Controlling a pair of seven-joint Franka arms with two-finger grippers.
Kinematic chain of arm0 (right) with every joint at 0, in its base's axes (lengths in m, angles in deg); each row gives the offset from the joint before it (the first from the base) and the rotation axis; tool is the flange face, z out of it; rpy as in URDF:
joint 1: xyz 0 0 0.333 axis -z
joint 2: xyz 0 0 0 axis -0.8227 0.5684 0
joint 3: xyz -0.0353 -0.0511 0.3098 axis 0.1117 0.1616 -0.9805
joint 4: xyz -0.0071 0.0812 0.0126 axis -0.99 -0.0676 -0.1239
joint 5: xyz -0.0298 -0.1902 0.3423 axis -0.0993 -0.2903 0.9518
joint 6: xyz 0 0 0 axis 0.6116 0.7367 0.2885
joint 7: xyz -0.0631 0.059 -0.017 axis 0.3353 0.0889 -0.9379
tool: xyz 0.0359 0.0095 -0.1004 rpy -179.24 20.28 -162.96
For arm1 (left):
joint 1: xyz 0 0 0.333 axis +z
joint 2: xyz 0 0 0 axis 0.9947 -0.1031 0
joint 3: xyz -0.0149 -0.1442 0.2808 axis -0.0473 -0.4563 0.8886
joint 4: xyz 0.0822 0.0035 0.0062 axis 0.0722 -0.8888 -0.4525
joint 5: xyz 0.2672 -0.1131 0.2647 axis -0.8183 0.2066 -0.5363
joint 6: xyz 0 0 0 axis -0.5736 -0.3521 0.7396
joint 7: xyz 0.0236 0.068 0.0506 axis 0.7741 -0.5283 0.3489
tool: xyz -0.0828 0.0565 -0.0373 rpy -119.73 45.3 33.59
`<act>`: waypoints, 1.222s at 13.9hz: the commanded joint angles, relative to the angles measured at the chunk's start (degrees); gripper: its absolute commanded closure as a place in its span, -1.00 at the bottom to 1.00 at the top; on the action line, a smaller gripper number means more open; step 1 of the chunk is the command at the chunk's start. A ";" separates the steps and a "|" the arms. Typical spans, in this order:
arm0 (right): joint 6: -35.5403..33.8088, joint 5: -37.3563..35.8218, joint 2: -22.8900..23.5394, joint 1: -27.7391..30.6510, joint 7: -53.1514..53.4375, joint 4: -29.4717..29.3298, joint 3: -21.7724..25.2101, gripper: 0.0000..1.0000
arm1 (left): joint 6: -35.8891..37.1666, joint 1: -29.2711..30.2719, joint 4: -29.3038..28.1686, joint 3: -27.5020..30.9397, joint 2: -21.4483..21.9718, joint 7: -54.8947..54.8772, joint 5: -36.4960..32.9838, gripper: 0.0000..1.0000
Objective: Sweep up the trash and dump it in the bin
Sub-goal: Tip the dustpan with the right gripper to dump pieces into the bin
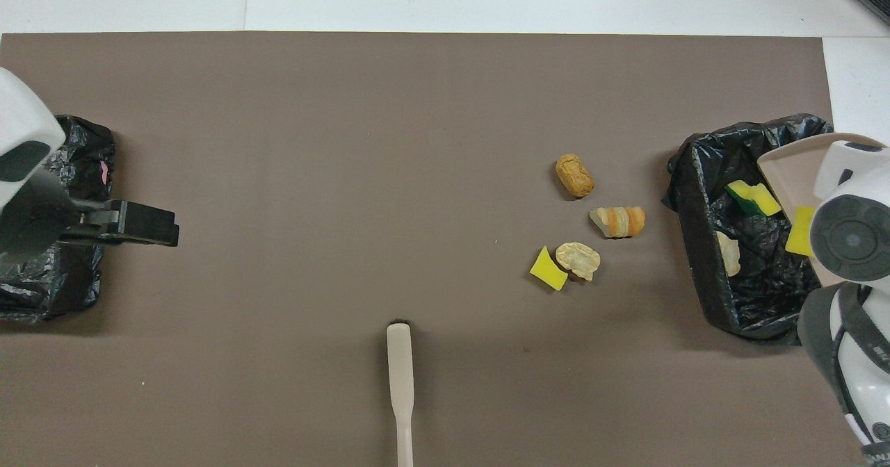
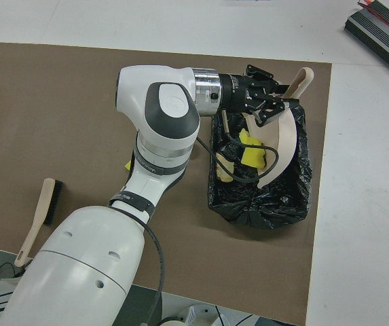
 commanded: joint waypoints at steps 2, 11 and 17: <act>0.23 -1.13 -0.43 0.50 1.33 0.01 -0.21 1.00 | 3.79 -3.15 9.30 4.92 -6.59 -3.46 -2.17 -1.00; 1.64 -6.23 1.33 2.34 7.63 0.17 -0.47 1.00 | 1.52 -0.80 1.23 7.14 -0.10 -12.62 -7.72 -1.00; 0.50 -4.78 -1.65 1.99 -1.23 -3.07 -0.65 1.00 | 1.07 -1.94 0.96 7.32 0.00 -12.70 -7.55 -1.00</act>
